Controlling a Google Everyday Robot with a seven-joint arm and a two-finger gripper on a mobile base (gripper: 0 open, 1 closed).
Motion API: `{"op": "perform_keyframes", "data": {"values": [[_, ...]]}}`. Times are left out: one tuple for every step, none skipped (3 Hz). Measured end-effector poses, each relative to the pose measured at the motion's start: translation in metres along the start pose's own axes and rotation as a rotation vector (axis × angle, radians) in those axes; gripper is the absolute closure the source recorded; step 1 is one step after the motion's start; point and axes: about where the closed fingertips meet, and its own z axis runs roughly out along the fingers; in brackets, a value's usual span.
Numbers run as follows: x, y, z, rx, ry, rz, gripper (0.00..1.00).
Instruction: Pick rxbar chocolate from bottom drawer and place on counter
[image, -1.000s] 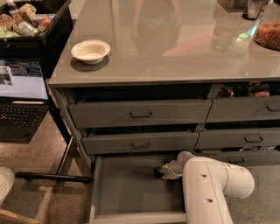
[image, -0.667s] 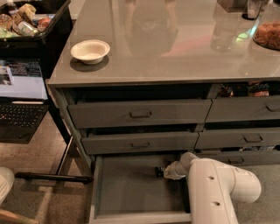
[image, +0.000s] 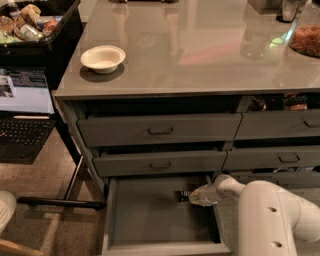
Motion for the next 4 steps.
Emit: {"op": "perform_keyframes", "data": {"values": [[-0.009,0.004,-0.01,-0.015,-0.019,-0.011,0.81],[-0.011,0.001,0.0,-0.042,-0.023,-0.003,0.58],[-0.009,-0.009,0.016,-0.055,-0.027,0.015,0.34],[-0.004,-0.019,0.034,-0.068,-0.023,0.038,0.11]]}}
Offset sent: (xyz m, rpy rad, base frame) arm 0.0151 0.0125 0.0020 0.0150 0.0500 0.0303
